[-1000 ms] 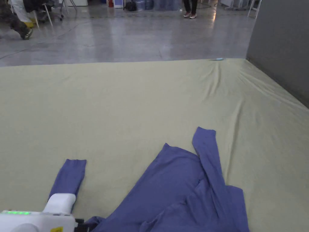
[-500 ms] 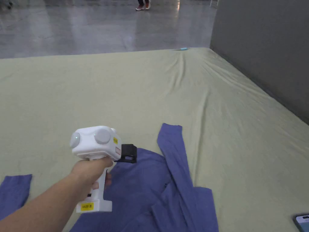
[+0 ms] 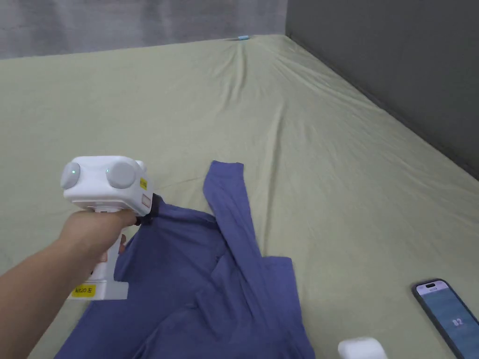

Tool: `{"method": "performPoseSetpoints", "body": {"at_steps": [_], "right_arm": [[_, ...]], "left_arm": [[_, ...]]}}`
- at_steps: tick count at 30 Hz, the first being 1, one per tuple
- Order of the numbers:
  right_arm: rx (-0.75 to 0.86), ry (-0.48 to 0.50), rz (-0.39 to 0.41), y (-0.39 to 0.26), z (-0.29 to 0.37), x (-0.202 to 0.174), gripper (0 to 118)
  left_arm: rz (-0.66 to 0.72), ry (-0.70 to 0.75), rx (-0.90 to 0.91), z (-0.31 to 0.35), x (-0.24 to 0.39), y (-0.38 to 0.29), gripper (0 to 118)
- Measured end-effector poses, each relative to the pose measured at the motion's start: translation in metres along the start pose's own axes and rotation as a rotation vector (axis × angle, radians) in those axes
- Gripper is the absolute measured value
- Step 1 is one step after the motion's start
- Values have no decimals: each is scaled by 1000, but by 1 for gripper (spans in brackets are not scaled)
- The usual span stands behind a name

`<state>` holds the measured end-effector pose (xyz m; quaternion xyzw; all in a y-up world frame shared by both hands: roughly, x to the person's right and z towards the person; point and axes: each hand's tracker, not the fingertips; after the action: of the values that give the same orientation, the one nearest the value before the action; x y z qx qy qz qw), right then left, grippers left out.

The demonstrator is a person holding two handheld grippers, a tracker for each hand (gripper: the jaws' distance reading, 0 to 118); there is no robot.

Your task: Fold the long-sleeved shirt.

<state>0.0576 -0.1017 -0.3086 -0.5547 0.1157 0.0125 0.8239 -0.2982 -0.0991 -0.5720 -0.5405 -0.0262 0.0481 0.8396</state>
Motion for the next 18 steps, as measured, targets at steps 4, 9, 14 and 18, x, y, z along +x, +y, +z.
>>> {"method": "performPoseSetpoints", "body": {"at_steps": [4, 9, 14, 18], "right_arm": [[-75, -44, 81, 6, -35, -6, 81], [-50, -59, 116, 0, -43, -17, 0], [50, 60, 56, 18, 8, -6, 0], [240, 77, 118, 68, 79, -10, 0]], "left_arm": [[29, 3, 5, 17, -12, 0, 0], [126, -26, 31, 41, -33, -2, 0], [205, -43, 78, 95, -62, -4, 0], [214, -58, 193, 182, -85, -2, 0]]}}
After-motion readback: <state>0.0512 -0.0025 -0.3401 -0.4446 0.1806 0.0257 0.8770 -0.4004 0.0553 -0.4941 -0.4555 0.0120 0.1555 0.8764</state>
